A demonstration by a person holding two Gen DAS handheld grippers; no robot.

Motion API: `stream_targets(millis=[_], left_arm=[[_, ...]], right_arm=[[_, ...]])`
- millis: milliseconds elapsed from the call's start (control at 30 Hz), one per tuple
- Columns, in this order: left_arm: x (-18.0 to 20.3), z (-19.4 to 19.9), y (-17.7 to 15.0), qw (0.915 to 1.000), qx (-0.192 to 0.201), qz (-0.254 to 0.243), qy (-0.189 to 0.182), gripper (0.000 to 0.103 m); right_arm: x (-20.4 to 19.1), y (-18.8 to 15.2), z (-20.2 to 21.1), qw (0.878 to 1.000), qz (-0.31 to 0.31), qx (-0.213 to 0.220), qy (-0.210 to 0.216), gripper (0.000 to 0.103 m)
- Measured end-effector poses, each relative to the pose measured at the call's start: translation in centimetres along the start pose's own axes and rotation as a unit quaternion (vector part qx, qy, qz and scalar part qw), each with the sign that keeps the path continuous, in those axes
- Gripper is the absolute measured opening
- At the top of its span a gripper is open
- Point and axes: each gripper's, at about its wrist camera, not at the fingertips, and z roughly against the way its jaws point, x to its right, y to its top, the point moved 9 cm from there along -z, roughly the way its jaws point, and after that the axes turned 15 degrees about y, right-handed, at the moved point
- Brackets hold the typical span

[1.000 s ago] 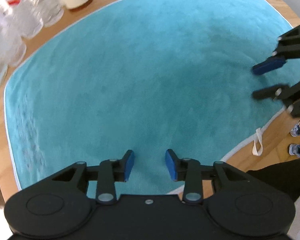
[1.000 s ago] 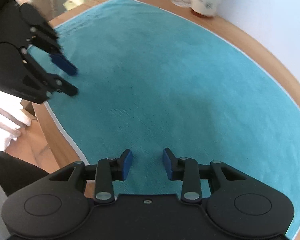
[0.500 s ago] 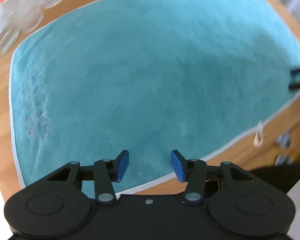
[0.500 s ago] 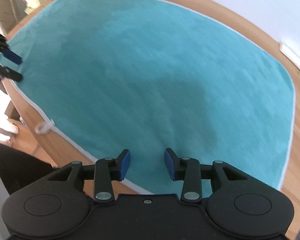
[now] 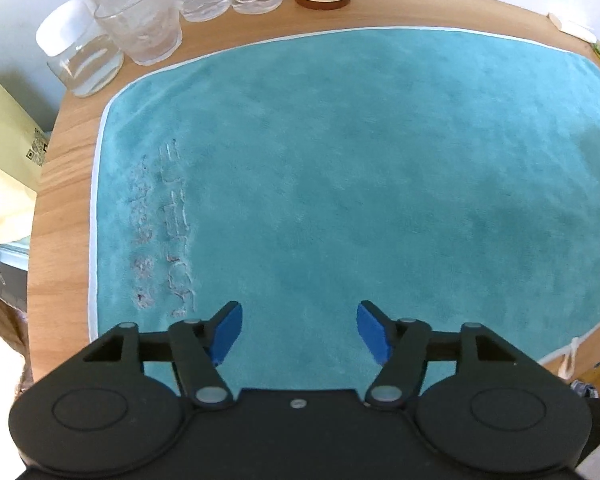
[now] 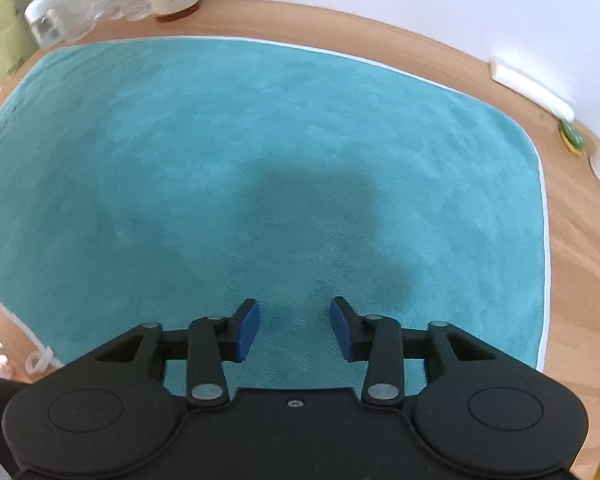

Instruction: Fold towel

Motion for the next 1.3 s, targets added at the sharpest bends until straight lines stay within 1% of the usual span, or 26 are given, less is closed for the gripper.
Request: stream_targets(millis=[67,167,233,367,433,467,500,567,633,667,767,967,1033,1133,1267,1300], left_arm=[[-0.1,-0.4,0.0,1.0000,-0.002,-0.003,0.003,0.071],[-0.2,-1.3,-0.2,0.9998,-0.007,-0.014,0.016,0.071],[-0.3,-1.5,-0.4,0.9997,-0.010,-0.013,0.018,0.074],[-0.8,-1.9,-0.7,0.9998,-0.011,-0.004,0.016,0.083],[-1.0,-2.0,-0.8,0.9998,-0.012,-0.002,0.015,0.086],[-1.1,-2.1,-0.9,0.9998,-0.014,0.001,0.014,0.089],[-1.2,-2.2,-1.0,0.9998,-0.015,0.005,0.014,0.095],[-1.8,-2.8,-1.6,0.9988,-0.038,0.030,0.011,0.102],[-2.3,-3.1,-2.0,0.9971,-0.051,0.056,-0.001,0.102],[-2.4,-3.1,-2.1,0.9967,-0.054,0.061,-0.004,0.102],[-2.3,-3.0,-2.2,0.9975,-0.048,0.051,-0.003,0.103],[-2.4,-2.7,-2.5,0.9976,-0.045,0.052,-0.006,0.103],[-2.4,-2.6,-2.7,0.9978,-0.039,0.054,-0.008,0.103],[-2.3,-2.4,-2.9,0.9981,-0.030,0.054,-0.009,0.103],[-3.0,-2.0,-4.1,0.9970,-0.050,0.058,-0.004,0.103],[-3.5,-1.9,-4.6,0.9965,-0.055,0.063,-0.001,0.103]], right_arm=[[0.4,-0.4,0.1,1.000,-0.007,0.002,-0.003,0.056],[1.0,-0.8,0.3,1.000,-0.019,0.003,-0.013,0.069],[1.5,-1.2,0.5,0.999,-0.030,0.005,-0.016,0.071],[2.3,-1.7,0.5,0.999,-0.042,0.005,-0.021,0.072],[2.7,-2.0,0.7,0.998,-0.052,0.002,-0.024,0.074],[3.0,-2.2,0.8,0.998,-0.057,-0.001,-0.026,0.076],[3.3,-2.3,0.9,0.998,-0.062,-0.004,-0.028,0.078],[4.0,-2.8,0.9,0.996,-0.076,-0.010,-0.032,0.089],[4.7,-3.2,1.0,0.995,-0.093,-0.010,-0.034,0.091],[4.8,-3.3,1.0,0.995,-0.093,-0.010,-0.035,0.091],[5.0,-3.7,1.2,0.994,-0.100,-0.016,-0.036,0.091],[5.0,-3.9,1.2,0.994,-0.099,-0.010,-0.036,0.091],[5.0,-4.1,1.2,0.995,-0.095,-0.009,-0.036,0.092],[5.6,-4.7,1.3,0.994,-0.102,-0.006,-0.038,0.097],[6.0,-5.3,2.0,0.993,-0.104,0.000,-0.048,0.097],[6.1,-5.5,2.7,0.994,-0.100,0.007,-0.050,0.097]])
